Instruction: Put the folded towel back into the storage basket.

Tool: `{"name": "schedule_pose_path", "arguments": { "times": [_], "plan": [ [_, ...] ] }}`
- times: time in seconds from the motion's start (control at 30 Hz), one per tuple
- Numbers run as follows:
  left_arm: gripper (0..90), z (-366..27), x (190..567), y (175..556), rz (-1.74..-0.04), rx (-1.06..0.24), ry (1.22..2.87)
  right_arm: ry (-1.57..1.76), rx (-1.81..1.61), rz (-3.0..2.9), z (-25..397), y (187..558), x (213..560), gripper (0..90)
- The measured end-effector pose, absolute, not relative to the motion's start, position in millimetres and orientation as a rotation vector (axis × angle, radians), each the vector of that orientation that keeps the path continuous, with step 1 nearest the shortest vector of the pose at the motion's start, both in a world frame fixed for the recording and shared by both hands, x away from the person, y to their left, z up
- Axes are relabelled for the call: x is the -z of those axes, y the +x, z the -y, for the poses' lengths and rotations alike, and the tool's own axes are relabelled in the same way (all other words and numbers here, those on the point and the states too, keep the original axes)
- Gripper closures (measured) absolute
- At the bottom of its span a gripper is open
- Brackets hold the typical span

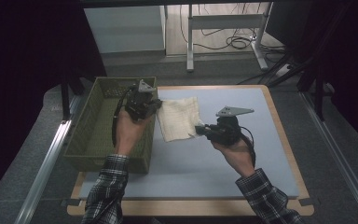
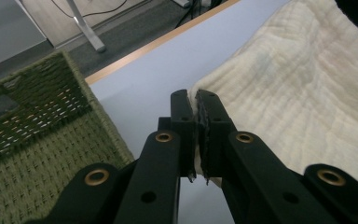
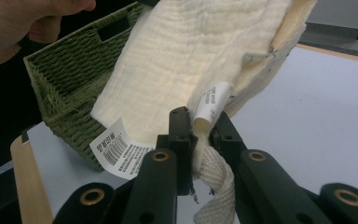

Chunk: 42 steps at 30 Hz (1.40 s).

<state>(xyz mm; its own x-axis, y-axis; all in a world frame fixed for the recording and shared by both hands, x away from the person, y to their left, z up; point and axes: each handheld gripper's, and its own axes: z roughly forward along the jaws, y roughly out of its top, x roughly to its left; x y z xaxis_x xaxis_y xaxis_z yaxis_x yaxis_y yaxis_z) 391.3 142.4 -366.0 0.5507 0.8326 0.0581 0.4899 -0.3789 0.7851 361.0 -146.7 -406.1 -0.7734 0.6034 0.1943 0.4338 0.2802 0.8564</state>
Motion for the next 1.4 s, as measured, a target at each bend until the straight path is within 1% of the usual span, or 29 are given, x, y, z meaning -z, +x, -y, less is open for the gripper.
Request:
{"name": "schedule_pose_path", "arguments": {
  "times": [0.43, 0.7, 0.9, 0.93, 0.97, 1.2, 1.37, 1.4],
  "plan": [
    [86.3, -169.8, 363.3, 394.9, -1.099, -0.597, 2.016, 0.964, -1.532, -2.4, 119.9, 366.5, 396.5, 81.5],
    [86.3, -194.0, 360.2, 395.9, -1.144, -0.627, 2.008, 0.94, -1.545, -2.399, 93.2, 370.3, 391.7, 81.5],
    [86.3, -222.0, 361.0, 396.6, -1.193, -0.655, 2.008, 0.925, -1.534, -2.417, 59.5, 373.9, 394.0, 81.4],
    [86.3, -222.0, 361.0, 396.6, -1.193, -0.655, 2.008, 0.925, -1.534, -2.417, 59.5, 373.9, 394.0, 81.4],
    [86.3, -229.8, 362.4, 396.0, -1.208, -0.666, 2.01, 0.92, -1.532, -2.422, 49.2, 374.6, 395.7, 81.4],
    [86.3, -259.0, 372.8, 393.0, -1.273, -0.682, 2.017, 0.919, -1.516, -2.443, 13.4, 377.4, 408.8, 81.3],
    [86.3, -273.2, 379.7, 392.3, -1.308, -0.681, 2.013, 0.902, -1.499, -2.461, -6.0, 377.5, 415.6, 81.3],
    [86.3, -278.6, 383.3, 392.6, -1.321, -0.679, 2.016, 0.898, -1.489, -2.47, -16.1, 377.3, 419.3, 81.4]
  ]
}}
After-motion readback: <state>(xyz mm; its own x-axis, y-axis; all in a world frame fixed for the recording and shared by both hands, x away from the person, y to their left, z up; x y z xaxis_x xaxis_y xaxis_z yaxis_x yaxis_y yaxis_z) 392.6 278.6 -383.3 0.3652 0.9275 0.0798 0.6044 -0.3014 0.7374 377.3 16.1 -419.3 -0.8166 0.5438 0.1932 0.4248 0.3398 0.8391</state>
